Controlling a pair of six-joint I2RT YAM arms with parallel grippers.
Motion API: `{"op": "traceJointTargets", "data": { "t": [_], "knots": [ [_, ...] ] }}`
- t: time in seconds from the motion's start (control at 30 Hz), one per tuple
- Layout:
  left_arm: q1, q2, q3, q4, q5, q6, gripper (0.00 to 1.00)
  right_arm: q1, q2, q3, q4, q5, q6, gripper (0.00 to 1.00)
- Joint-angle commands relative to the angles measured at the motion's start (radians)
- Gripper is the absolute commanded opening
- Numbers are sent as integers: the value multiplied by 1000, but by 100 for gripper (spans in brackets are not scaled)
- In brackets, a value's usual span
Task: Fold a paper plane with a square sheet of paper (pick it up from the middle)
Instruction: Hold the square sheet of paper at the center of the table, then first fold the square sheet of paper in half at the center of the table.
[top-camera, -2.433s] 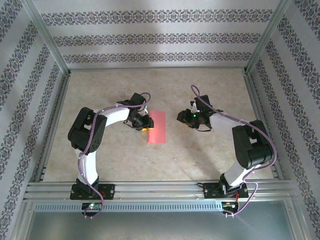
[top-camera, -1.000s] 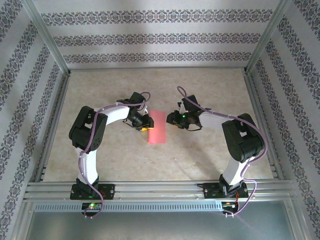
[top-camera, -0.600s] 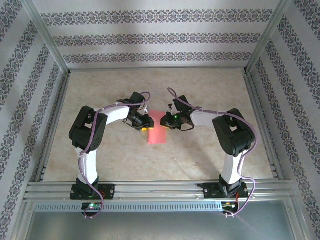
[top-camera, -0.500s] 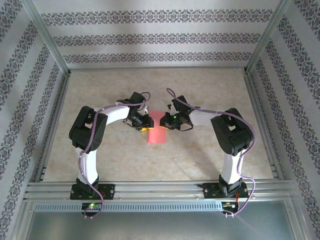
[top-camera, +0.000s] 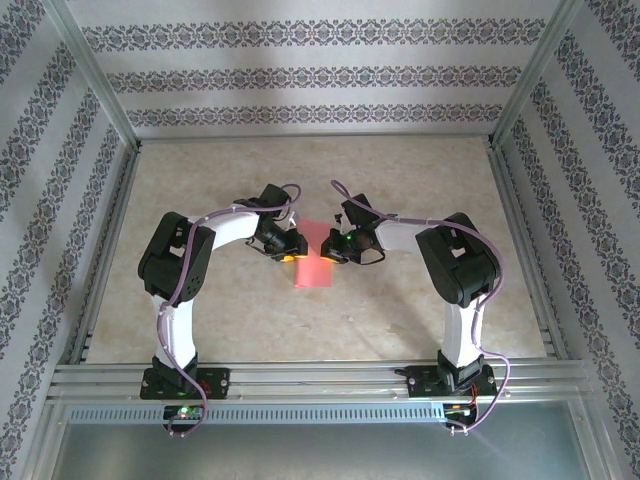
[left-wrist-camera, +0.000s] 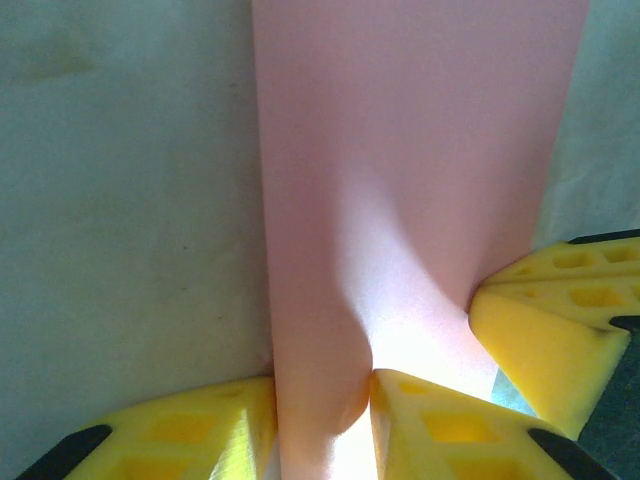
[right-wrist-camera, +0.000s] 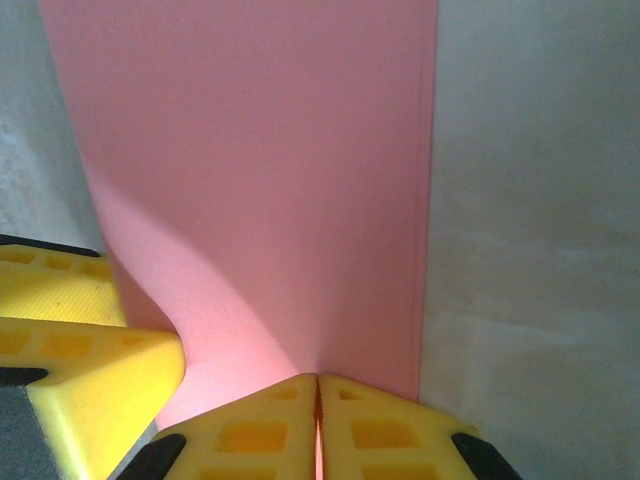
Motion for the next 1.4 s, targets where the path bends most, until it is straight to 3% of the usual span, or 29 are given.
{"op": "traceJointTargets", "data": {
  "t": [0.0, 0.23, 0.4, 0.5, 0.63, 0.77, 0.97, 1.17, 1.37],
  "knots": [
    [12, 103, -36, -71, -158, 30, 34, 7, 50, -6, -80, 46, -16, 10],
    [13, -6, 48, -140, -172, 29, 35, 2, 79, -28, -145, 93, -52, 9],
    [12, -123, 53, -100, -174, -35, 39, -6, 103, -29, -168, 100, -89, 9],
    [9, -149, 19, -27, -102, -83, 37, -6, 104, -24, -177, 110, -96, 9],
    [-7, -118, -24, 148, 101, -181, 31, -6, 113, -21, -180, 117, -88, 9],
    [-27, -64, -17, 180, 158, -216, 22, -8, 123, -26, -184, 128, -73, 8],
    [-28, -4, 17, 71, 112, -168, 16, -9, 127, -23, -205, 147, -80, 8],
    [-24, 26, 51, -56, -2, -67, 16, -9, 135, -11, -228, 164, -89, 8],
    [4, 31, 12, -81, -44, -9, 16, -11, 145, -13, -233, 170, -89, 8]
  ]
}}
